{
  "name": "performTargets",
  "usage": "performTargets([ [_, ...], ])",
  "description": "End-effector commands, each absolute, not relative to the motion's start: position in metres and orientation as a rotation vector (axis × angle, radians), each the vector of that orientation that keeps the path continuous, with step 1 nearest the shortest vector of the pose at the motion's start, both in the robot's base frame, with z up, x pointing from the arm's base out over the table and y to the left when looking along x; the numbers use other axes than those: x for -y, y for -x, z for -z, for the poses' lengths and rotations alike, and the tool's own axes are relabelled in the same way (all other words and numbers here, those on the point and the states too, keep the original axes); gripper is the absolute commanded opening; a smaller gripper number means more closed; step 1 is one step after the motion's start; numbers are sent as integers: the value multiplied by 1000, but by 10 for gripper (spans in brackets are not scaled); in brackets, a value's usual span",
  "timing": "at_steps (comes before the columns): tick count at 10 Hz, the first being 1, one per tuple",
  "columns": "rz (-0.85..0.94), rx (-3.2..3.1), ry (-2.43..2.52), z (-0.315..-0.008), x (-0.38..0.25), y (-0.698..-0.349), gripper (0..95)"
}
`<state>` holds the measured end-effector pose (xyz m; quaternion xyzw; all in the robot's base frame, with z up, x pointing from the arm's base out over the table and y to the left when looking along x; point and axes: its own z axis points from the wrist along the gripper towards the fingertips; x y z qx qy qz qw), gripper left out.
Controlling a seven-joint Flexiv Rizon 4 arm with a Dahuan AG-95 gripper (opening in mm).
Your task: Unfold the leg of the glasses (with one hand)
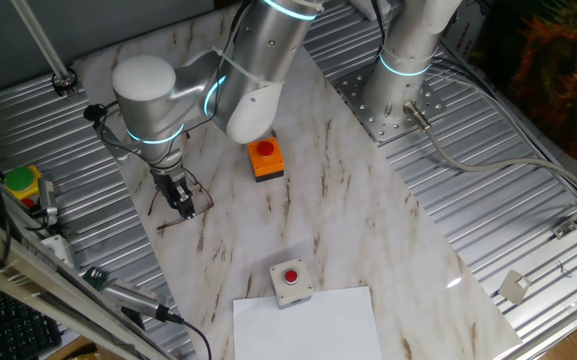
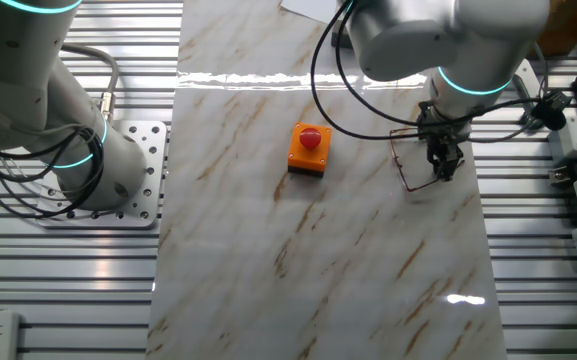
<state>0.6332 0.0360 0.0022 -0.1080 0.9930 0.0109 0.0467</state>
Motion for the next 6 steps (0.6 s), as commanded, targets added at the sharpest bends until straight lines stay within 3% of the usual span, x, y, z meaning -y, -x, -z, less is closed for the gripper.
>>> performTargets([
  [1,-36,-3037,336,-2,-36,-634,760],
  [2,-36,-3038,337,-2,-36,-634,950],
  [6,-37,-3032,358,-3,-37,-634,950],
])
